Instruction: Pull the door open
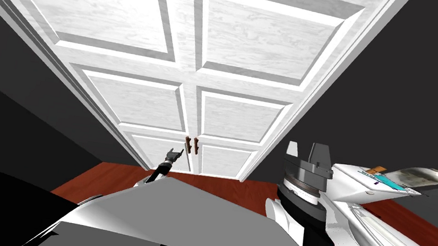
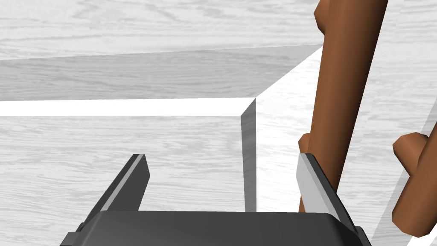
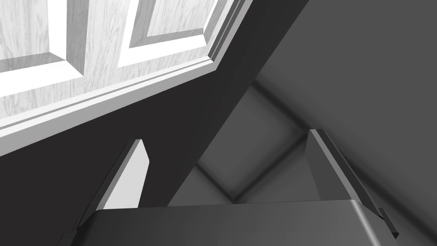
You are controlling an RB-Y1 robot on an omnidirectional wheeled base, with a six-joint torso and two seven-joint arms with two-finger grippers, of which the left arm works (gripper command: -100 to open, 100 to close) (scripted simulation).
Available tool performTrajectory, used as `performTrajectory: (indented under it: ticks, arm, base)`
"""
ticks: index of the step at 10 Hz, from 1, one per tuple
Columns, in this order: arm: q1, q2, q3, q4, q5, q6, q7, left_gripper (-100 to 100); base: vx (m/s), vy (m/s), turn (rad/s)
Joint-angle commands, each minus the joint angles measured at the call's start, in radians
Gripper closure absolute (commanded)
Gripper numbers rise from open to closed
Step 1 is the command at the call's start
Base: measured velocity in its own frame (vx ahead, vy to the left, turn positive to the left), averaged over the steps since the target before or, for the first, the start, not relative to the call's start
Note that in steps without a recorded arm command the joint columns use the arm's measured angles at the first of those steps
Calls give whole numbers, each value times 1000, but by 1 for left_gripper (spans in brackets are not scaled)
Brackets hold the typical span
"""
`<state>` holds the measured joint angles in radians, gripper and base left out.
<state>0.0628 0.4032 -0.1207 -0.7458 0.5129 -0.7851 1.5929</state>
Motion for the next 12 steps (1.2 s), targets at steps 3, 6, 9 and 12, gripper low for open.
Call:
performTrajectory:
  ticks: [3,6,9,12]
  arm:
    - [-49,-25,-24,20,-13,-17,8,-100]
    - [-41,-15,-19,41,-10,-19,12,100]
    - [-41,-15,-19,41,-10,-19,12,100]
    - [7,-15,-15,22,-7,-6,1,-100]
  base:
    - [102,-35,-40]
    - [-5,-14,-20]
    - [-2,-15,-5]
    - [-106,16,98]
